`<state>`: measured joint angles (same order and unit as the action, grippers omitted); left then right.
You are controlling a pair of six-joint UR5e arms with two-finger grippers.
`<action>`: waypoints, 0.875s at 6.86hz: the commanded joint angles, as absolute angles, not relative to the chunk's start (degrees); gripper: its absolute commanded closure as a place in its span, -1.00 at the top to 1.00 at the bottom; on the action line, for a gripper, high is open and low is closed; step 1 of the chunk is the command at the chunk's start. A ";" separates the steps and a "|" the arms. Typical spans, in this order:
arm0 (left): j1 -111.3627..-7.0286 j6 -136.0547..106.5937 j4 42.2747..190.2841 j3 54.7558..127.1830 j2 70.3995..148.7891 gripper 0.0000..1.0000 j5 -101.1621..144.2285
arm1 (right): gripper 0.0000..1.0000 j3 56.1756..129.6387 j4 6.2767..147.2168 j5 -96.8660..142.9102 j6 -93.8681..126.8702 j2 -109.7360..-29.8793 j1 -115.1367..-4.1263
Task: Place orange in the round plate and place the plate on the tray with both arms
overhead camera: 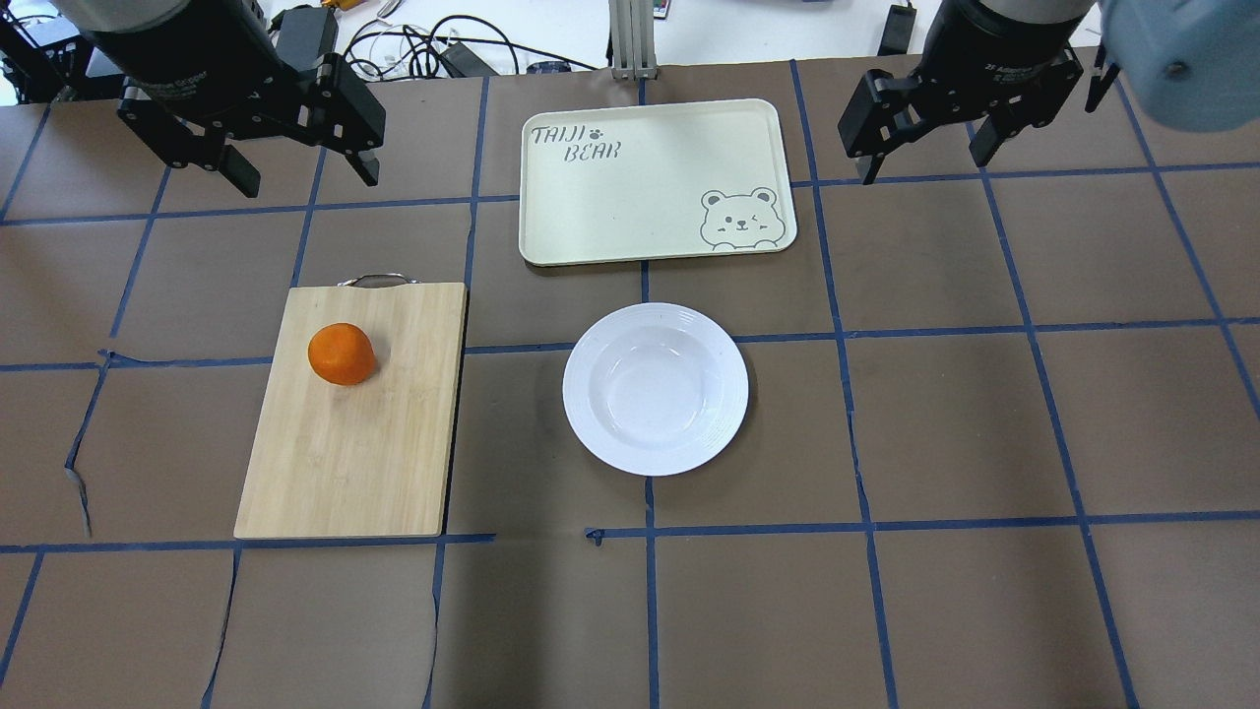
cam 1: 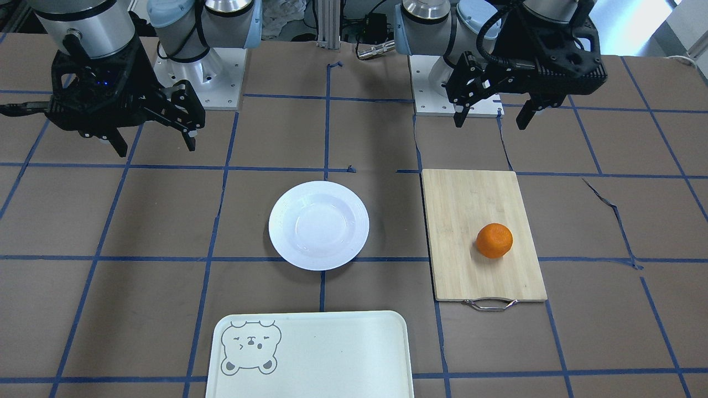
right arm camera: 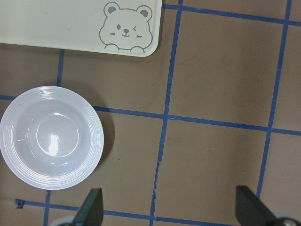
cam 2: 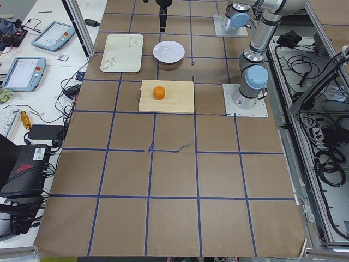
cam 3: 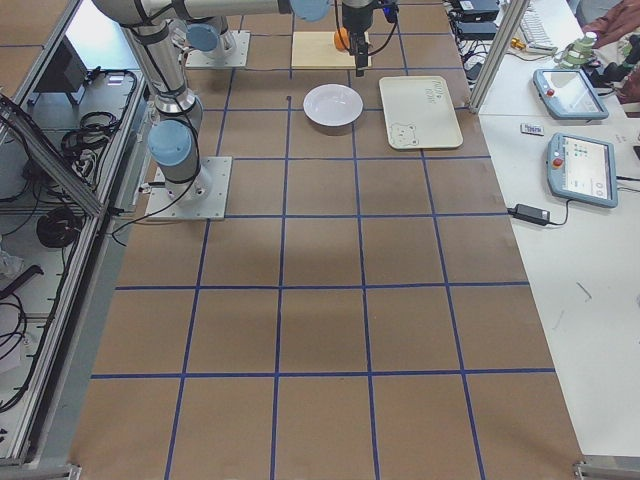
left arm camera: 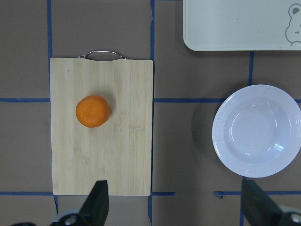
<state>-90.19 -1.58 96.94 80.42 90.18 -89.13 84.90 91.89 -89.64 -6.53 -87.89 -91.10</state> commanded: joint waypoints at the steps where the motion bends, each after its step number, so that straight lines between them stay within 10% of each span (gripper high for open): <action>1: -90.26 -1.58 96.86 80.42 90.18 1.00 -89.12 | 1.00 84.99 91.93 -89.65 -6.68 -87.89 -91.32; 6: -90.18 -1.58 96.86 80.42 90.18 1.00 -89.12 | 1.00 85.08 91.85 -89.82 -6.94 -87.89 -91.23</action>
